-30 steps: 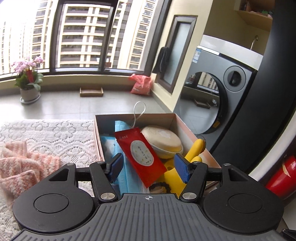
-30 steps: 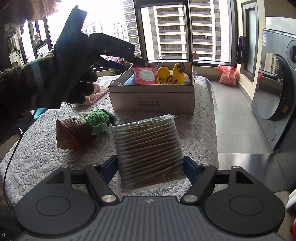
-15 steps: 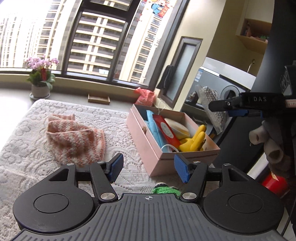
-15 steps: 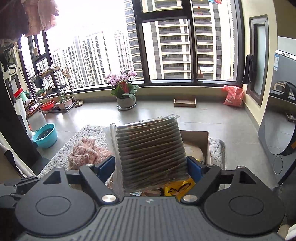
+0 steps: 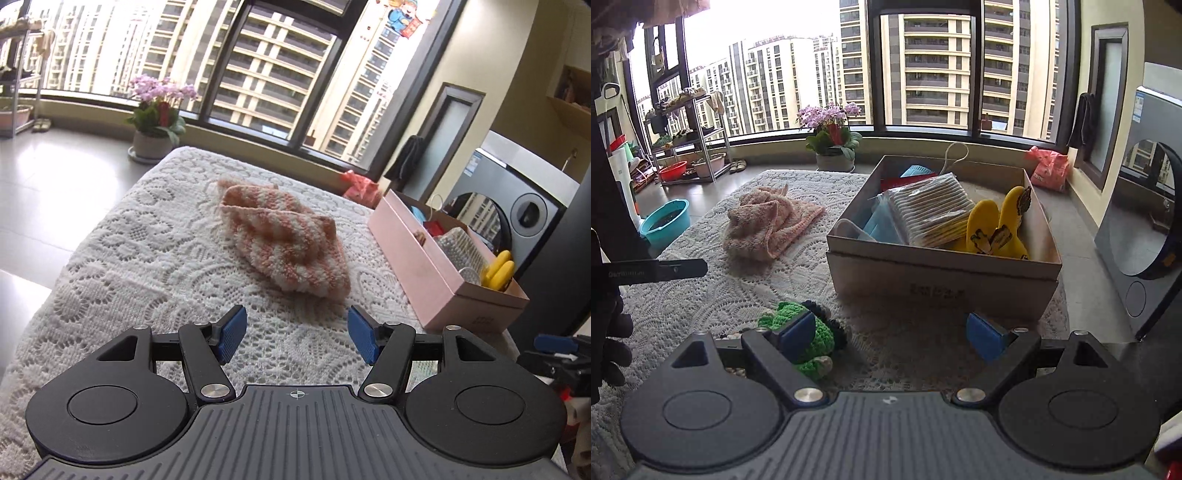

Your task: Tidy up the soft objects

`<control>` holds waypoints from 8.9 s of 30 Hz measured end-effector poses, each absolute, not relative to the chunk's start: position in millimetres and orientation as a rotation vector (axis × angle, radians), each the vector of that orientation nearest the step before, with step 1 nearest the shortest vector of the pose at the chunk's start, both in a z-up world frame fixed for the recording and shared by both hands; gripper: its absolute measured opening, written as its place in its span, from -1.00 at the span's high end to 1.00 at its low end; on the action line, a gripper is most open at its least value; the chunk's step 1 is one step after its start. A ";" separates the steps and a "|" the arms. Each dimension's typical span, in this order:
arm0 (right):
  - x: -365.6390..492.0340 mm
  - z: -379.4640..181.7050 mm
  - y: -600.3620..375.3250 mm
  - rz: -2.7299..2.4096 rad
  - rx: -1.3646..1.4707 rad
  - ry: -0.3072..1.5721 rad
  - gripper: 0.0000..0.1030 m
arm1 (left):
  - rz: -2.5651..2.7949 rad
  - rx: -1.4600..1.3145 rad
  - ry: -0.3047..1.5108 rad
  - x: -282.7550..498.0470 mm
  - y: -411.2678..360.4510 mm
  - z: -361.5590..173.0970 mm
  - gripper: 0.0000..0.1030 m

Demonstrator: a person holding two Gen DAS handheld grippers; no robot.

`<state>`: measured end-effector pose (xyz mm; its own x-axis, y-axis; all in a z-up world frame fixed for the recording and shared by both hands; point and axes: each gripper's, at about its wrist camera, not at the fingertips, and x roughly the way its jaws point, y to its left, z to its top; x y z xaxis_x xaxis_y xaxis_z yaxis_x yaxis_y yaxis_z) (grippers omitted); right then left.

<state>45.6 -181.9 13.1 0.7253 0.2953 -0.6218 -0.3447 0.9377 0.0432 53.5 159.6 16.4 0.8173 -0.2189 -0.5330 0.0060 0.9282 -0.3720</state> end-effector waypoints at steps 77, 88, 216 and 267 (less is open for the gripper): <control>3.9 -39.5 -198.1 0.329 0.155 0.601 -0.75 | -0.383 -0.041 0.804 27.6 92.0 25.1 0.33; 4.2 -39.5 -198.4 0.328 0.156 0.602 -0.75 | -0.337 0.036 0.763 21.7 87.3 29.1 0.15; -45.5 19.9 -261.7 0.453 0.024 0.561 -0.30 | -0.581 -0.382 0.387 142.9 26.7 126.4 -0.02; -46.3 21.8 -279.8 0.538 -0.008 0.752 -0.31 | -0.512 -0.045 0.740 235.1 -31.5 59.1 -0.46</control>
<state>-46.3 -279.8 21.8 0.6023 0.4619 -0.6511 -0.4678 0.8651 0.1810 235.1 -31.5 59.1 0.6217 -0.4615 -0.6329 0.4303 0.8764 -0.2164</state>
